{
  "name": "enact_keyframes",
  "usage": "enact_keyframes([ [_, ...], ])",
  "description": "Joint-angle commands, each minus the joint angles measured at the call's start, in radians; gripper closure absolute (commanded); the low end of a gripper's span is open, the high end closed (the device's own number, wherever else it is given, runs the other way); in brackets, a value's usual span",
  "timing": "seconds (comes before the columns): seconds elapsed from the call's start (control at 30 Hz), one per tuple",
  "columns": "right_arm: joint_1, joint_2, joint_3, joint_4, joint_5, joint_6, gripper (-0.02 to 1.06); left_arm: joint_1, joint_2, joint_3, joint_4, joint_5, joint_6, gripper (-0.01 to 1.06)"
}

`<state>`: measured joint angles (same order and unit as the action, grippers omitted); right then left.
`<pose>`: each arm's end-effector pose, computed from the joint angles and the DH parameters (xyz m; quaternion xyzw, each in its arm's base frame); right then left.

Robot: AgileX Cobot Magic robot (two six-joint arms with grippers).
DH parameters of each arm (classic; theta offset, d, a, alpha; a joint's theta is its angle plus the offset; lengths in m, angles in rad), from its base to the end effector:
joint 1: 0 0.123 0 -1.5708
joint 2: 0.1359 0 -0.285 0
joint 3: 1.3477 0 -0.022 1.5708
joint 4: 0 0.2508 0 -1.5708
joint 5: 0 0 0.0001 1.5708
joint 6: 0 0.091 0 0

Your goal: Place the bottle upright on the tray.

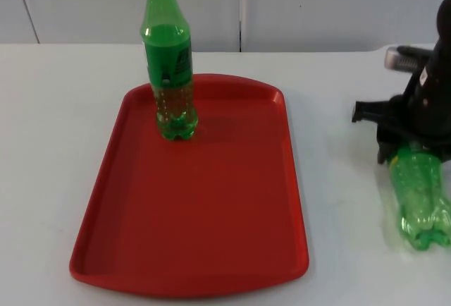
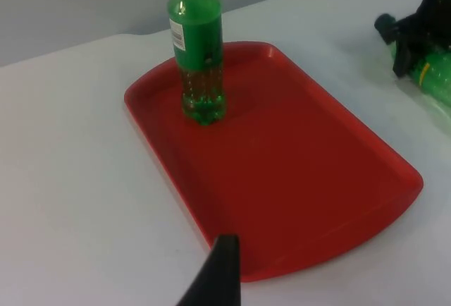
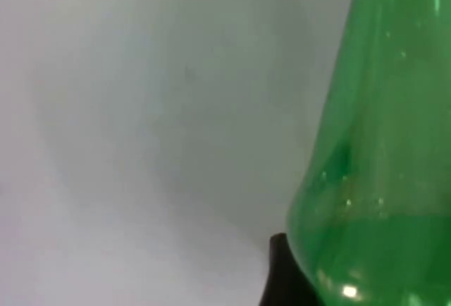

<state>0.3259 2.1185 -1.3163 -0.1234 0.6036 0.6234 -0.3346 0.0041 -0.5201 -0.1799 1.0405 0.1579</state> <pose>0.3873 0.1242 0.1083 0.1013 0.9860 0.0208 0.1304 -0.0107 -0.0111 0.2856 0.2080 0.8141 -0.1366 0.5247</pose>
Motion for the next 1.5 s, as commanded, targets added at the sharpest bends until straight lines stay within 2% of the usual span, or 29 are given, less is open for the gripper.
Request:
enact_keyframes([
  [0.0, -0.005, -0.078, -0.003, -0.006, -0.031, -0.050, 1.05, -0.002, -0.004, 0.001, 0.008, -0.001, -0.005, 0.18],
  [0.13, -0.005, -0.171, -0.003, -0.006, -0.069, -0.103, 1.05, -0.002, -0.004, 0.001, 0.008, -0.001, -0.005, 0.18],
  [0.23, -0.003, -0.283, -0.003, -0.003, -0.110, -0.201, 1.05, -0.002, -0.004, 0.001, 0.008, -0.001, -0.005, 0.18],
  [0.3, -0.003, -0.315, -0.003, -0.003, -0.124, -0.227, 1.05, -0.002, -0.004, 0.001, 0.008, -0.001, -0.005, 0.18],
  [0.57, 0.064, -0.465, -0.003, -0.002, -0.259, -0.380, 1.05, -0.002, -0.004, 0.001, 0.008, -0.001, -0.005, 0.18],
  [0.73, 0.172, -0.523, 0.006, -0.002, -0.449, -0.459, 1.05, -0.002, -0.004, 0.001, 0.008, -0.001, -0.005, 0.18],
  [0.77, 0.172, -0.523, 0.006, -0.002, -0.449, -0.459, 1.05, -0.002, -0.004, 0.001, 0.008, -0.001, -0.005, 0.18],
  [0.9, 0.254, -0.527, 0.057, -0.006, -0.661, -0.486, 1.05, -0.002, -0.004, 0.001, 0.008, -0.001, -0.005, 0.18],
  [0.93, 0.254, -0.527, 0.057, -0.006, -0.661, -0.486, 1.05, -0.002, -0.004, 0.001, 0.008, -0.001, -0.005, 0.18],
  [0.97, 0.269, -0.527, 0.079, -0.015, -0.726, -0.490, 1.05, -0.002, -0.004, 0.001, 0.008, -0.001, -0.005, 0.18],
  [1.03, 0.288, -0.527, 0.141, -0.076, -0.893, -0.468, 1.05, -0.002, -0.004, 0.001, 0.008, -0.001, -0.005, 0.18],
  [1.1, 0.288, -0.527, 0.156, -0.095, -0.926, -0.454, 1.05, -0.002, -0.004, 0.001, 0.008, -0.001, -0.005, 0.18],
  [1.13, 0.288, -0.527, 0.202, -0.177, -1.034, -0.391, 1.05, -0.002, -0.004, 0.001, 0.008, -0.001, -0.005, 0.18],
  [1.23, 0.283, -0.527, 0.290, -0.367, -1.248, -0.289, 1.05, -0.002, -0.004, 0.001, 0.008, -0.001, -0.005, 0.18],
  [1.27, 0.283, -0.527, 0.290, -0.367, -1.248, -0.289, 1.05, -0.002, -0.004, 0.001, 0.008, -0.001, -0.005, 0.18],
  [1.37, 0.283, -0.513, 0.342, -0.476, -1.390, -0.284, 1.05, -0.002, -0.004, 0.001, 0.008, -0.001, -0.005, 0.18],
  [1.47, 0.283, -0.488, 0.349, -0.519, -1.429, -0.248, 1.05, -0.002, -0.004, 0.001, 0.008, -0.001, -0.005, 0.18],
])
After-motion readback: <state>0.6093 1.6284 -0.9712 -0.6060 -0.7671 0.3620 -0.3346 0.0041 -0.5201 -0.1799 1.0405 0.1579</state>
